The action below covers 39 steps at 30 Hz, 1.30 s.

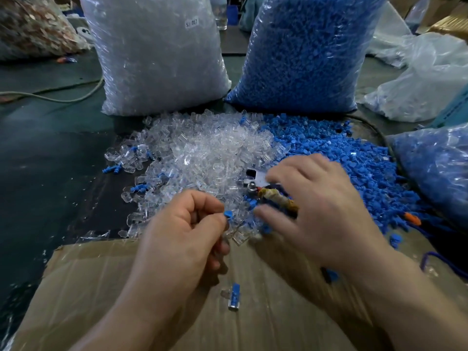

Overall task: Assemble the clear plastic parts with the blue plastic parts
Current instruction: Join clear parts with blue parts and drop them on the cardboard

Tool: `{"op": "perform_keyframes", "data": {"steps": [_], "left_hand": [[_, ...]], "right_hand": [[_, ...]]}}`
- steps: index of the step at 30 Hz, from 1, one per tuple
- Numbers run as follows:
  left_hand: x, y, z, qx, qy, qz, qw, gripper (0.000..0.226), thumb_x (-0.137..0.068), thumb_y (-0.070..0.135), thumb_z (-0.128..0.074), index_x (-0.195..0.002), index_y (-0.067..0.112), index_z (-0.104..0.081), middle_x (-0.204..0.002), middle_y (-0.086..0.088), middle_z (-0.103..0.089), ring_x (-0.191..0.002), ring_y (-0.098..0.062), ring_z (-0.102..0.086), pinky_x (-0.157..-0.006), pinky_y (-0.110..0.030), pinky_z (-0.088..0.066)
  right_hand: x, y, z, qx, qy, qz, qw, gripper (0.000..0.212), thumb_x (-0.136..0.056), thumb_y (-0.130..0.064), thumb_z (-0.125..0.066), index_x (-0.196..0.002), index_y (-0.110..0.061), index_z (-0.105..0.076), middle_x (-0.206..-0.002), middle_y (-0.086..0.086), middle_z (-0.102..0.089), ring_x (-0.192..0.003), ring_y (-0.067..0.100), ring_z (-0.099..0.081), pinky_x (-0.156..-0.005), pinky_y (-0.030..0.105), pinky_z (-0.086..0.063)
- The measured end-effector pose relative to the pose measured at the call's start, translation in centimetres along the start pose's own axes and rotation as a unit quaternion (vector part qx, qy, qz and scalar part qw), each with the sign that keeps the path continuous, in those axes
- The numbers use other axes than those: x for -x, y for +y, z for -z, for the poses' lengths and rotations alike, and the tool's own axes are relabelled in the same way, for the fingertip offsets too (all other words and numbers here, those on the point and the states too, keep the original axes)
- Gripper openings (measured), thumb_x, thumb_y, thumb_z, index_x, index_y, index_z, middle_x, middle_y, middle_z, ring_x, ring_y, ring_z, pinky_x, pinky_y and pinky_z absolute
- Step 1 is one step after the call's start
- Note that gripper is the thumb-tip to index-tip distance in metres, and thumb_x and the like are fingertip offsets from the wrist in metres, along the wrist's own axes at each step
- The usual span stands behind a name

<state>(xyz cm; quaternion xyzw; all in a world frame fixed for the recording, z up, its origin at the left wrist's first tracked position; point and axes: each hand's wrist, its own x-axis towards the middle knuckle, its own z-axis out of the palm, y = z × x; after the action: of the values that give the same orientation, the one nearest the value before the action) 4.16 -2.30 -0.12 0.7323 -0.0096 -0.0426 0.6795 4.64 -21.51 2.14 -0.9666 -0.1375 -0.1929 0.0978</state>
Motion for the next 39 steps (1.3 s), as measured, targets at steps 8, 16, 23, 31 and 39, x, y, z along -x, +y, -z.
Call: {"op": "perform_keyframes", "data": {"steps": [8,16,23,31,39], "left_hand": [[0.9,0.3,0.0,-0.064,-0.011,-0.112,0.992,0.003,-0.09,0.035,-0.07,-0.088,0.037,-0.07,-0.065,0.004,-0.07,-0.052,-0.007,-0.066,-0.047,-0.017,-0.049],[0.6,0.8,0.9,-0.019,-0.098,-0.005,0.995,0.047,-0.077,0.062,-0.06,-0.075,0.015,-0.06,-0.053,0.002,-0.052,-0.044,-0.012,-0.047,-0.039,-0.022,-0.04],[0.4,1.5,2.5,-0.2,-0.171,-0.227,0.938,0.018,-0.087,0.047,-0.057,-0.095,0.033,-0.063,-0.075,0.01,-0.064,-0.063,-0.01,-0.06,-0.055,-0.022,-0.048],[-0.3,0.9,3.8,-0.45,-0.251,-0.171,0.84,0.024,-0.071,0.05,-0.052,-0.088,0.033,-0.058,-0.085,0.021,-0.06,-0.074,-0.003,-0.058,-0.063,-0.02,-0.046],[-0.9,0.1,3.1,-0.433,-0.211,-0.24,0.843,0.023,-0.078,0.051,-0.055,-0.082,0.03,-0.063,-0.079,0.017,-0.056,-0.075,0.001,-0.056,-0.067,-0.026,-0.048]], "right_hand": [[1.1,-2.7,-0.5,-0.056,0.001,0.106,0.993,0.007,-0.086,-0.016,-0.064,-0.091,-0.012,-0.064,-0.083,0.003,-0.06,-0.075,0.026,-0.055,-0.069,0.038,-0.043],[1.2,-3.7,0.1,-0.12,-0.021,0.095,0.988,0.002,-0.091,-0.018,-0.059,-0.09,-0.016,-0.06,-0.082,-0.003,-0.056,-0.072,0.018,-0.05,-0.062,0.033,-0.037],[1.5,-3.6,1.7,-0.632,-0.272,-0.271,0.673,0.024,-0.079,-0.033,-0.053,-0.059,-0.021,-0.056,-0.05,0.0,-0.044,-0.039,0.015,-0.037,-0.039,0.022,-0.026],[2.3,-3.7,-1.2,-0.01,-0.16,-0.016,0.987,0.035,-0.089,-0.064,-0.033,-0.089,-0.03,-0.039,-0.086,-0.007,-0.056,-0.073,0.023,-0.058,-0.052,0.035,-0.031],[1.2,-3.9,-3.7,0.04,-0.111,0.002,0.993,0.018,-0.081,-0.029,-0.067,-0.084,-0.024,-0.05,-0.066,-0.005,-0.04,-0.046,0.024,-0.045,-0.04,0.027,-0.005]]}}
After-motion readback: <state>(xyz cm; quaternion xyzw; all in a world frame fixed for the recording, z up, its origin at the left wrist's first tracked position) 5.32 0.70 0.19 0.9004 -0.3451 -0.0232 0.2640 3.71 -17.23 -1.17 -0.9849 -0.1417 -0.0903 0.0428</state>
